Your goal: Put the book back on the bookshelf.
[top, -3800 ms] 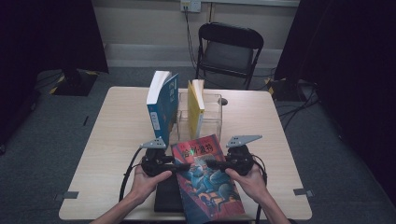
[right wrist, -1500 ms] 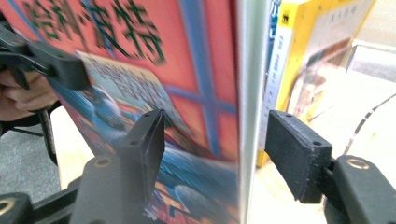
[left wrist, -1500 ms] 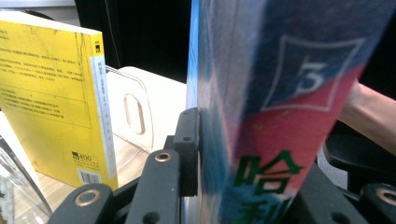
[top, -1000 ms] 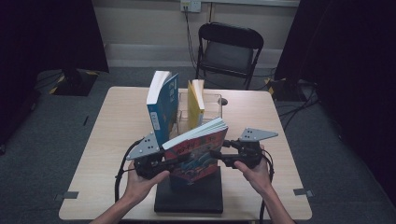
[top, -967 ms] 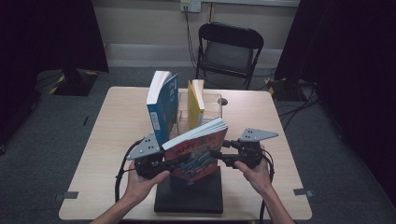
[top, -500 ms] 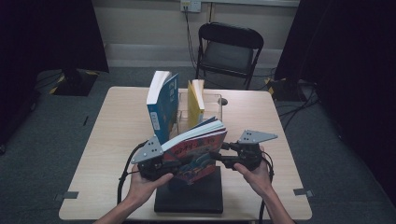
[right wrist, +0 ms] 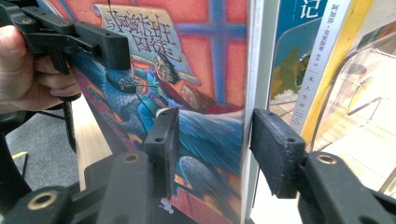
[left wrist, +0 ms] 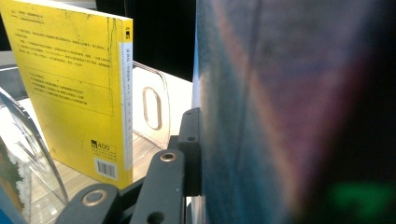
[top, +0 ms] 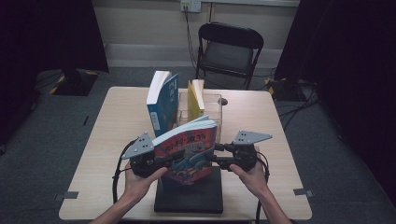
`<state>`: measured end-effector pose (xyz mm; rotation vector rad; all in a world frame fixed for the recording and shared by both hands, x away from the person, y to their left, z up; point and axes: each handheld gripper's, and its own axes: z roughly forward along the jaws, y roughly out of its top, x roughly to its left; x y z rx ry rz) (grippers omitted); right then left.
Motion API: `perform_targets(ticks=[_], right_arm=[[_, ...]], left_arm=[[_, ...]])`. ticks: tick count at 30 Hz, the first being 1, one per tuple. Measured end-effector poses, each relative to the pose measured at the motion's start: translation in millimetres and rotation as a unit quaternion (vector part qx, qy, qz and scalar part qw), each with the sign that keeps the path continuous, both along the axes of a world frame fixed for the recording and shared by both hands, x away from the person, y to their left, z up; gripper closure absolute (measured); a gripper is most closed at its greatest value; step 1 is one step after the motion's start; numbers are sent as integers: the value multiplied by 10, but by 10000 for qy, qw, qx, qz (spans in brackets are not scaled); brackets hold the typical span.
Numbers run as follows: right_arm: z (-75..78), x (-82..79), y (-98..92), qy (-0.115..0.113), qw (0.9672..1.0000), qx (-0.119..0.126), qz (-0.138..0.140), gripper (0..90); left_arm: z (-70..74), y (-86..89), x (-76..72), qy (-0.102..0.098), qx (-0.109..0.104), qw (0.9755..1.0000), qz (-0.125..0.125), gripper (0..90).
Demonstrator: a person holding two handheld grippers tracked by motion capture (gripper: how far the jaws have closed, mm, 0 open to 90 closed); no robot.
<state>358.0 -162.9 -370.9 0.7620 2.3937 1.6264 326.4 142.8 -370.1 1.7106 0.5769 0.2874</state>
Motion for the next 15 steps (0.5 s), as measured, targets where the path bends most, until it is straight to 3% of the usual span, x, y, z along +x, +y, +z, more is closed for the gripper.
perform_targets(ticks=[5,8,15], right_arm=[[-21,19,2,28,10000,75,55,442],[-41,28,-8,96,9999,77,111,413],[-74,37,-86,140,9999,32,-61,380]], left_arm=[[10,-31,-55,-149,129,9998,105,745],[9,-7,-43,-77,95,9997,198,746],[0,144,-11,152,-15,9992,383,746]])
